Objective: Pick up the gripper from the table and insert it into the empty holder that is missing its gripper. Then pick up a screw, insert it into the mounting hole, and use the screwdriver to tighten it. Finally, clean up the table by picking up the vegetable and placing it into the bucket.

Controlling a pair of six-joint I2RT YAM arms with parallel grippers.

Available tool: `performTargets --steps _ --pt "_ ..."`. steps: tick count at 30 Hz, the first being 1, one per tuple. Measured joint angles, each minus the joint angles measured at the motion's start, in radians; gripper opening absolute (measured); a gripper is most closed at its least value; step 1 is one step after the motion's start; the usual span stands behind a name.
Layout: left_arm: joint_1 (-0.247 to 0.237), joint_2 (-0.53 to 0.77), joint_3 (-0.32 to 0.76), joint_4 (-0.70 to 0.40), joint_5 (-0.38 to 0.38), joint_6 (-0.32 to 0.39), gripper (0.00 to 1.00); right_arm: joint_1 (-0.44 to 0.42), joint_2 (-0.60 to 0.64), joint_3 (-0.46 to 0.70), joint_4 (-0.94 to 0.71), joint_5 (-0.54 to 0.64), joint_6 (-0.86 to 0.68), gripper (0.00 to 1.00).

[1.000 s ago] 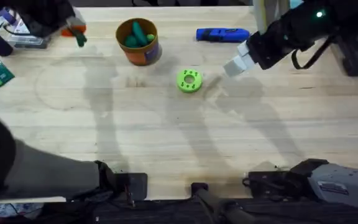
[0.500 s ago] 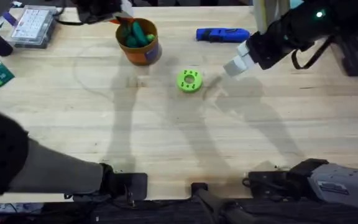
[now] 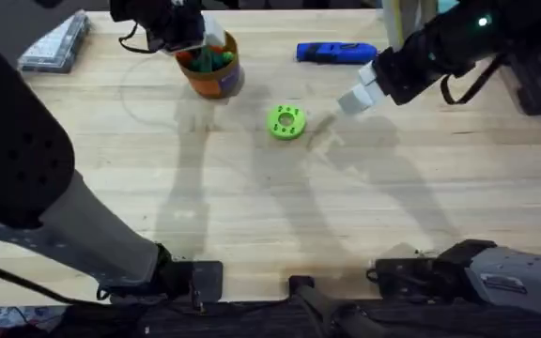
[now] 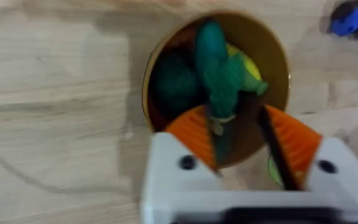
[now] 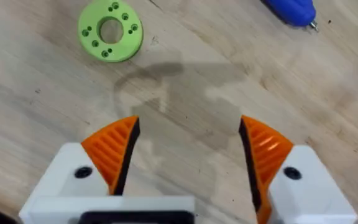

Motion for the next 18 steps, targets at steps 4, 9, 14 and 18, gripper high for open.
performTargets --steps 4,9,14,18 --pt "0.000 0.000 0.000 0.013 0.000 0.000 0.949 0.000 0.000 0.000 0.000 0.000 0.000 0.964" --pt "0.000 0.000 0.000 0.013 -0.001 0.000 0.962 0.000 0.000 0.000 0.000 0.000 0.000 0.964" --pt "0.000 -0.025 0.000 0.012 -0.021 0.004 0.963 0.000 0.000 0.000 0.000 0.000 0.000 0.964" --pt "0.000 -0.109 0.000 -0.039 -0.043 0.021 0.963 0.000 0.000 0.000 -0.016 0.000 0.000 0.964"
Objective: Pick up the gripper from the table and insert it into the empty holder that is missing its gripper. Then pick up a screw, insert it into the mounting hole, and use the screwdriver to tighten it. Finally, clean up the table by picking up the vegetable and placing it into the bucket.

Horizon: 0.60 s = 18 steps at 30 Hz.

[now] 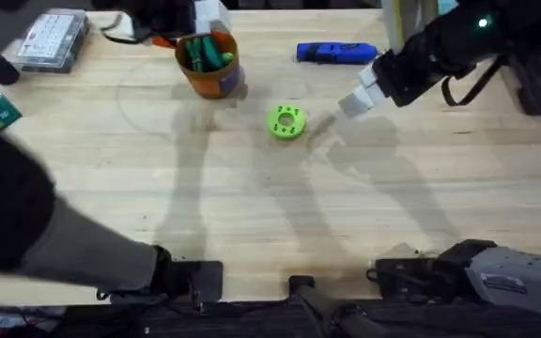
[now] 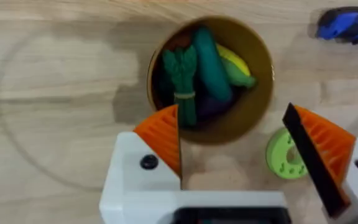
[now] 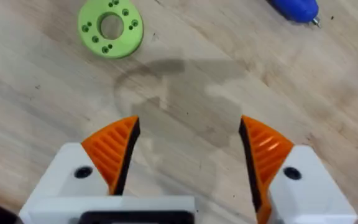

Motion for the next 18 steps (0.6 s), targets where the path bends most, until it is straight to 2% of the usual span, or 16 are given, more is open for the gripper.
performTargets --steps 11,18 --pt "0.000 -0.392 0.003 -0.332 -0.148 0.080 0.963 0.000 -0.009 0.000 -0.057 -0.001 0.000 0.964" --pt "0.000 -0.577 -0.003 -0.447 -0.173 0.105 0.962 0.000 -0.115 0.007 -0.118 -0.001 0.005 0.964"
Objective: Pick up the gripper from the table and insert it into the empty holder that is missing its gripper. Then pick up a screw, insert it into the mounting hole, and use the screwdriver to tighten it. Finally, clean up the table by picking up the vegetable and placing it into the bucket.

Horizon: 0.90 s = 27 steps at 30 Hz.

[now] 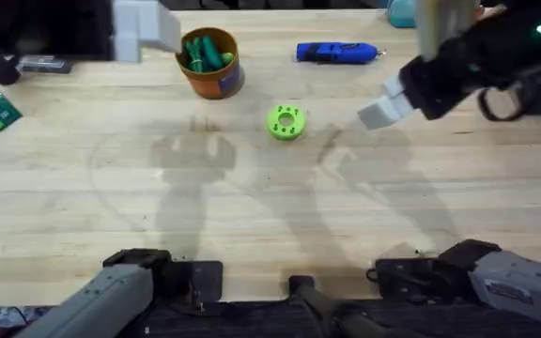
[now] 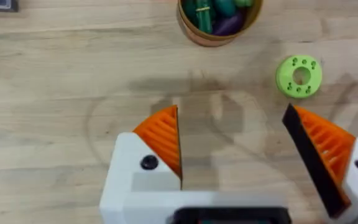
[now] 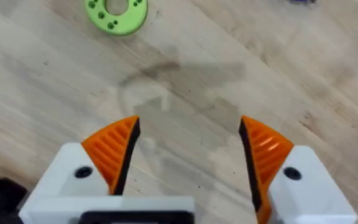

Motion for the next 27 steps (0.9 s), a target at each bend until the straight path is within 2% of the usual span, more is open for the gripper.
performTargets --steps 6,13,27 --pt "0.000 -0.181 -0.078 -0.076 -0.002 0.006 0.962 0.000 -0.109 0.017 -0.003 -0.002 0.011 0.964" --pt "0.000 -0.338 -0.184 -0.086 -0.002 0.005 0.963 0.000 -0.191 0.019 0.008 -0.002 0.013 0.964" --pt "0.000 -0.360 -0.193 -0.086 -0.002 0.004 0.963 0.000 -0.191 0.019 0.007 -0.003 0.014 0.964"
